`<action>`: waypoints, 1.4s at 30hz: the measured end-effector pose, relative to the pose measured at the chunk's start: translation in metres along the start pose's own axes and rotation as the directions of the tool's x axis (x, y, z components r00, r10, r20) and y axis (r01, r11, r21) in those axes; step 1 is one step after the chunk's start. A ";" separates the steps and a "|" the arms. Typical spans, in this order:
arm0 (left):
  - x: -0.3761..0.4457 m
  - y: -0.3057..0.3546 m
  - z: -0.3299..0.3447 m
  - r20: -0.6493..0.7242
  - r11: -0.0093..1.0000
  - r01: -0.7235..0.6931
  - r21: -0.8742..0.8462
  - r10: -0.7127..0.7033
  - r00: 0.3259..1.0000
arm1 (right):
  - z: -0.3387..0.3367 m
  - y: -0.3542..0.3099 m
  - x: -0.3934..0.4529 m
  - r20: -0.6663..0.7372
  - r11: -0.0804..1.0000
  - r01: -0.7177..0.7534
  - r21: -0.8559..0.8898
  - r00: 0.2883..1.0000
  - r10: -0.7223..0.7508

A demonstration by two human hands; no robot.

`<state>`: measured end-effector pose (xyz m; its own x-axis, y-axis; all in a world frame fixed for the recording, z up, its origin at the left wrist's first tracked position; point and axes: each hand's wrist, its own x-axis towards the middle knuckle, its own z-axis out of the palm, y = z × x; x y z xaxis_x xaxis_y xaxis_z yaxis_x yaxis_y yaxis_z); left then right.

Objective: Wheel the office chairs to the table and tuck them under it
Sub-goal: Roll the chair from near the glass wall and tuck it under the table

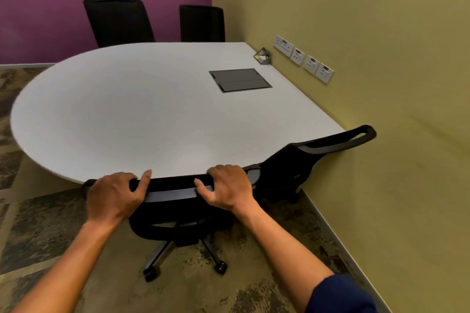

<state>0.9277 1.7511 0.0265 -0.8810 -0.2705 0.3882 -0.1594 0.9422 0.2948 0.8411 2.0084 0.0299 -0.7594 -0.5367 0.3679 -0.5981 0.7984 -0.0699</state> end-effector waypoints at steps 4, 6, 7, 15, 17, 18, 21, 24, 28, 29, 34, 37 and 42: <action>0.015 -0.003 0.006 -0.043 1.000 -0.011 -0.018 0.010 0.999 | 0.003 0.002 0.009 -0.015 1.000 0.000 -0.009 1.000 0.000; 0.014 -0.007 0.003 -0.057 1.000 -0.027 0.008 0.028 0.998 | 0.004 -0.003 0.009 -0.018 1.000 0.003 -0.023 1.000 -0.003; 0.013 -0.007 0.004 -0.054 0.999 -0.037 0.003 0.037 0.998 | 0.005 -0.005 0.007 -0.006 1.000 0.002 -0.019 1.000 -0.002; -0.025 0.003 -0.010 -0.044 0.999 -0.045 -0.001 0.045 0.998 | -0.010 -0.017 -0.035 0.038 0.999 -0.049 0.010 0.998 0.049; -0.035 0.009 -0.013 -0.044 0.999 -0.033 0.004 0.033 0.998 | -0.012 -0.016 -0.043 0.048 0.998 -0.057 0.019 0.997 0.056; -0.043 0.013 -0.015 -0.045 0.999 -0.036 0.009 0.036 0.998 | -0.015 -0.014 -0.050 0.035 0.998 -0.061 0.015 0.998 0.061; -0.058 0.021 -0.021 -0.042 1.000 -0.007 0.006 0.007 0.999 | -0.017 -0.015 -0.061 0.037 0.998 -0.061 0.003 0.997 0.061; -0.070 0.021 -0.031 -0.028 1.000 0.000 0.000 0.000 1.000 | -0.014 -0.021 -0.071 0.052 0.998 -0.058 -0.005 0.997 0.058; -0.073 0.024 -0.037 0.009 1.000 -0.013 -0.003 0.013 1.000 | -0.015 -0.020 -0.079 0.041 0.998 -0.064 -0.003 0.997 0.064; -0.074 0.020 -0.038 0.017 1.000 -0.001 -0.008 0.002 1.000 | -0.015 -0.023 -0.077 0.039 0.999 -0.052 -0.005 0.998 0.052; -0.064 0.026 -0.038 0.035 1.000 0.011 -0.006 -0.011 0.999 | -0.016 -0.014 -0.063 0.005 0.999 -0.035 -0.039 0.999 0.035; -0.053 0.027 -0.032 0.066 0.999 0.041 -0.009 -0.040 0.997 | -0.015 -0.006 -0.050 0.006 0.999 -0.028 -0.028 1.000 0.028; -0.018 0.006 -0.019 0.022 0.997 0.046 -0.060 -0.044 0.999 | -0.002 -0.011 -0.017 0.007 0.999 -0.035 -0.003 0.999 0.035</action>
<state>0.9506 1.7583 0.0377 -0.8827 -0.3075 0.3553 -0.1725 0.9154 0.3638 0.8616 2.0094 0.0264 -0.7816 -0.5101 0.3591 -0.5703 0.8176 -0.0799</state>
